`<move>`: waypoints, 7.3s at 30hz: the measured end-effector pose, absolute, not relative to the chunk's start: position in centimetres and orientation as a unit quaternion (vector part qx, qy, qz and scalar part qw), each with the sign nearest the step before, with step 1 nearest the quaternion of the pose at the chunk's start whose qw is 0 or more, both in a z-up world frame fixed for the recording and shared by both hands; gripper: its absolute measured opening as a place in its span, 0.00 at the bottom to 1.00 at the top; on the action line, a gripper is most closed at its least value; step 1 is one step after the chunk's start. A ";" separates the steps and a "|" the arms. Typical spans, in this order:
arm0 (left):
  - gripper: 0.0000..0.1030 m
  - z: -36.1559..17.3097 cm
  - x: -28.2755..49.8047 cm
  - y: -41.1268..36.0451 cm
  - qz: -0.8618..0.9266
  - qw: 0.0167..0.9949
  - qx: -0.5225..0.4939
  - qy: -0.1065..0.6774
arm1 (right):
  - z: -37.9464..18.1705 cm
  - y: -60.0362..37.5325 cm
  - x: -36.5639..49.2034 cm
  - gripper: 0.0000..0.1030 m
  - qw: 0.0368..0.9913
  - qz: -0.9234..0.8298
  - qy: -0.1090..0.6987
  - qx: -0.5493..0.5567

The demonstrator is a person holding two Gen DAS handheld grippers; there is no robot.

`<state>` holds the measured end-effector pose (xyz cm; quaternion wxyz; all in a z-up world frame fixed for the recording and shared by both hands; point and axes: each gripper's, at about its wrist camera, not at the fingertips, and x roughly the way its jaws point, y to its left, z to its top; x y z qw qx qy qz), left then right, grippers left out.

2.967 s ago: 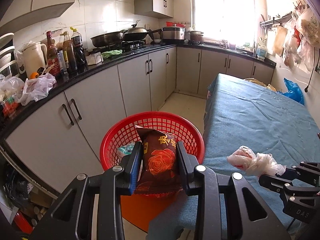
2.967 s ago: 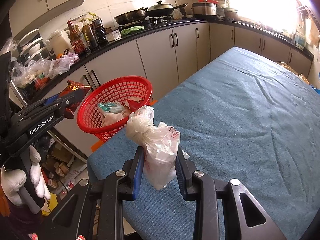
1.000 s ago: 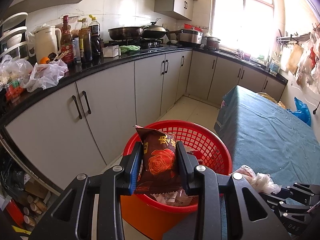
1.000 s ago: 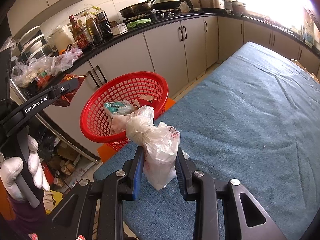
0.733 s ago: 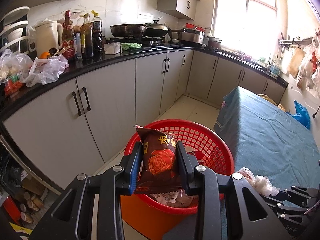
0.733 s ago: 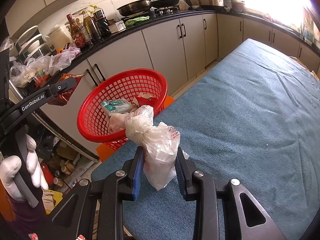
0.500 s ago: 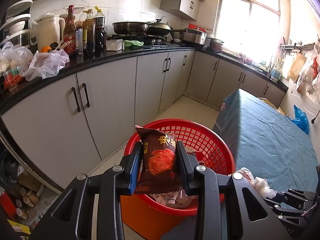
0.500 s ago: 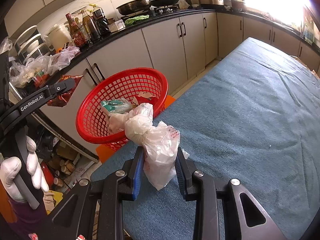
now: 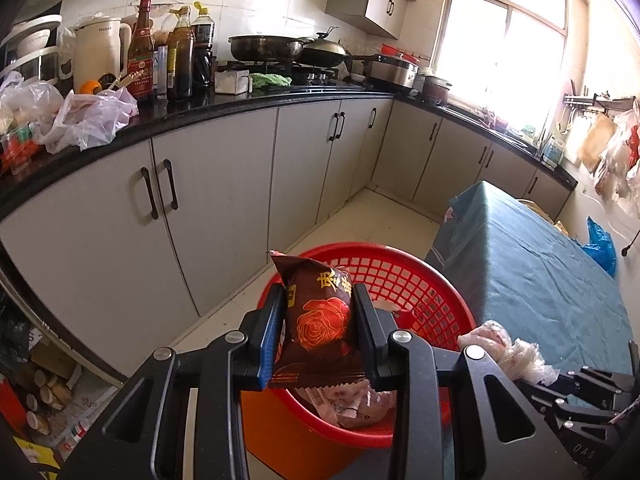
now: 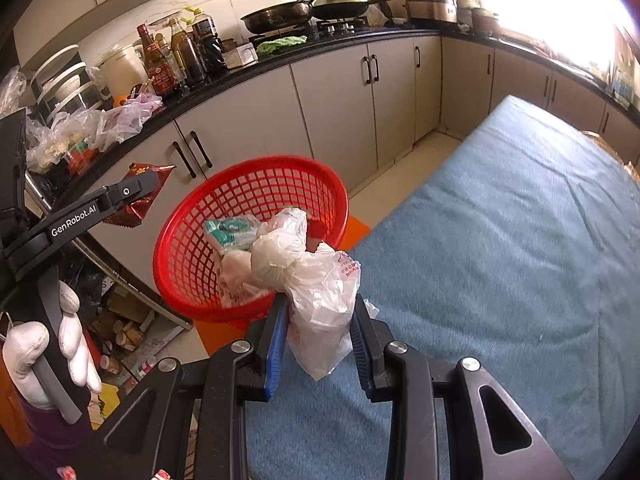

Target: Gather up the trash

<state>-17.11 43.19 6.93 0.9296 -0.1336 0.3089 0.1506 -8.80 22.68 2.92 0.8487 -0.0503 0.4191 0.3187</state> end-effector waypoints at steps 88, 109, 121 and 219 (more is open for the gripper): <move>0.71 6.4 -13.8 45.3 0.149 0.934 -0.181 0.268 | 0.6 26.9 -2.4 0.60 0.840 0.374 0.390 0.050; 1.00 14.1 -28.0 38.2 0.369 0.924 -0.016 0.096 | 1.9 22.7 -4.2 0.61 0.872 0.298 0.383 0.069; 1.00 13.1 -31.7 37.1 0.308 0.936 -0.092 0.141 | 5.5 16.2 -14.7 0.74 0.905 0.279 0.317 0.042; 1.00 4.1 -31.9 33.7 0.304 0.895 -0.078 0.318 | 2.1 17.6 -21.1 0.84 0.903 0.276 0.320 -0.077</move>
